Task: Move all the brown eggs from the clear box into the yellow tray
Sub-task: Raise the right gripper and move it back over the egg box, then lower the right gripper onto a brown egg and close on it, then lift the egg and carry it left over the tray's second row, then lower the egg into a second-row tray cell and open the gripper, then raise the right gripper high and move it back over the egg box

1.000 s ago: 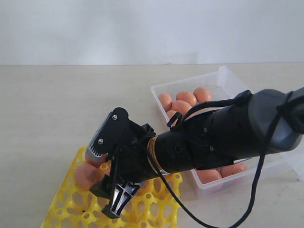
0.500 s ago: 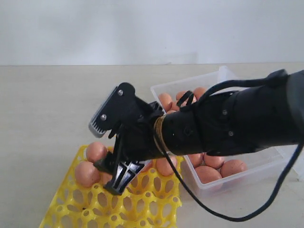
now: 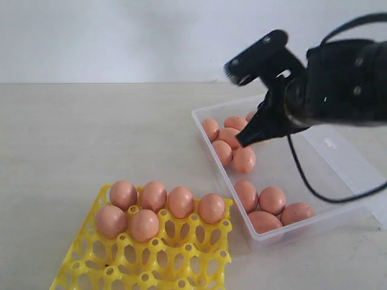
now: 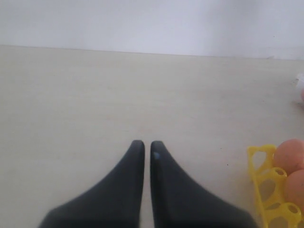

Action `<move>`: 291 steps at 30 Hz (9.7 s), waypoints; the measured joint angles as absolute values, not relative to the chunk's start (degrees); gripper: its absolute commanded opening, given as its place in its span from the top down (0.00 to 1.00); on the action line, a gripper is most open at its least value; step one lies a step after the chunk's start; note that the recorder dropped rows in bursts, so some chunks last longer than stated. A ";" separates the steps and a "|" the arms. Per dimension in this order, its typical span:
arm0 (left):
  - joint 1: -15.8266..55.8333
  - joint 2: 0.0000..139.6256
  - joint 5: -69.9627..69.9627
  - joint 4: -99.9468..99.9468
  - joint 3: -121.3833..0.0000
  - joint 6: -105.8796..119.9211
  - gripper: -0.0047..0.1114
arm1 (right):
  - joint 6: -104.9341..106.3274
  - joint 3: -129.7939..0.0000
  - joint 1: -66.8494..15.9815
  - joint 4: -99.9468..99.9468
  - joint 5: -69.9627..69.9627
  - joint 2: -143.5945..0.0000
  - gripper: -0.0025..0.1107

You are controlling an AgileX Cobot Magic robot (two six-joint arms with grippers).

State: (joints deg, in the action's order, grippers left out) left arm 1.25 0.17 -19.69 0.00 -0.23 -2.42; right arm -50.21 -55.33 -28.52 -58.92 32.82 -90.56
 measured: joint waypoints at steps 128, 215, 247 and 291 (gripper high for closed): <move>1.25 0.17 -19.69 0.00 -0.23 -2.42 0.92 | -37.34 -29.14 -49.80 -33.88 -57.07 -85.60 0.98; 1.25 0.17 -19.69 0.00 -0.23 -2.42 0.92 | -13.54 -28.62 -44.07 -0.49 -41.19 -103.81 0.67; 1.25 0.17 -19.69 0.00 -0.23 -2.42 0.92 | -13.66 -28.76 -44.07 -7.41 -38.58 -103.81 0.54; 1.25 0.17 -19.69 0.00 -0.23 -2.42 0.92 | 100.27 -59.31 -39.60 92.16 -31.20 -71.66 0.75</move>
